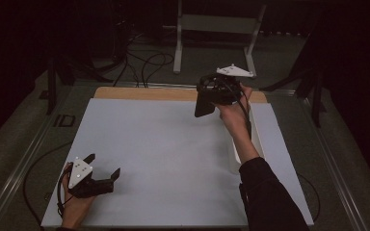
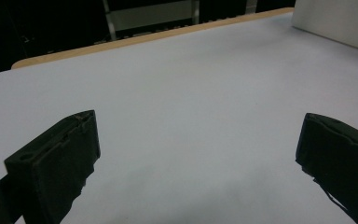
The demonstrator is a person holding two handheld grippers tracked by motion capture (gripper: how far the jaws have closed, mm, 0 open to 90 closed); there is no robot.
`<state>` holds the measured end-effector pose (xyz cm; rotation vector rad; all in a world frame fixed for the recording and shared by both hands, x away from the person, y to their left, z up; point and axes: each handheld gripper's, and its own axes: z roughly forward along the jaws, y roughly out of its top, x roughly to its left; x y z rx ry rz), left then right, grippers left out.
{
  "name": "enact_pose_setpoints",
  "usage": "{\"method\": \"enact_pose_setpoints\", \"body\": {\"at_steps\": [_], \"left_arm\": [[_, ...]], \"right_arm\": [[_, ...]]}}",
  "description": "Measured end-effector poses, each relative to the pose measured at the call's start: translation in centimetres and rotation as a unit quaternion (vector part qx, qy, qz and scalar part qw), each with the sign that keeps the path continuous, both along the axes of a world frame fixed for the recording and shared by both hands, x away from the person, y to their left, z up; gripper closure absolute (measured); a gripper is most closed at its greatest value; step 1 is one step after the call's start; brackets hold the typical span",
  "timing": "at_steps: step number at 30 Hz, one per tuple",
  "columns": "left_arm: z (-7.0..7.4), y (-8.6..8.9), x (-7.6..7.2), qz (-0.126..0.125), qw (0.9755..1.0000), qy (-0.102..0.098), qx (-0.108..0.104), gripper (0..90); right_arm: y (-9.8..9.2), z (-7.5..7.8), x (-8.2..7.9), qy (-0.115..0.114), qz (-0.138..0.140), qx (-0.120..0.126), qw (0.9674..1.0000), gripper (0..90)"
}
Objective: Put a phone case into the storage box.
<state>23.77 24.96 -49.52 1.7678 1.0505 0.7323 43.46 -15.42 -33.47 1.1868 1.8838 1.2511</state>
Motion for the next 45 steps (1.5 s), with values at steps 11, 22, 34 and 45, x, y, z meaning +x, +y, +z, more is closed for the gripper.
{"method": "enact_pose_setpoints", "body": {"at_steps": [11,22,34,45], "left_arm": [[0.0,0.0,0.0,0.001,1.0000,-0.001,0.000,0.1],[0.0,0.0,0.0,0.001,1.0000,-0.001,0.001,0.1],[0.0,0.0,0.0,0.002,1.0000,-0.003,-0.001,0.1],[0.0,0.0,0.0,0.004,1.0000,-0.001,0.000,0.2]], "right_arm": [[-1.4,0.0,0.7,0.005,-0.028,-0.002,0.9996,14.2],[-3.4,0.4,1.1,0.004,-0.060,0.003,0.9982,14.2],[-4.9,0.4,1.4,0.006,-0.088,0.002,0.9961,14.2],[-6.4,0.5,1.7,0.008,-0.112,-0.001,0.9937,14.1]]}}
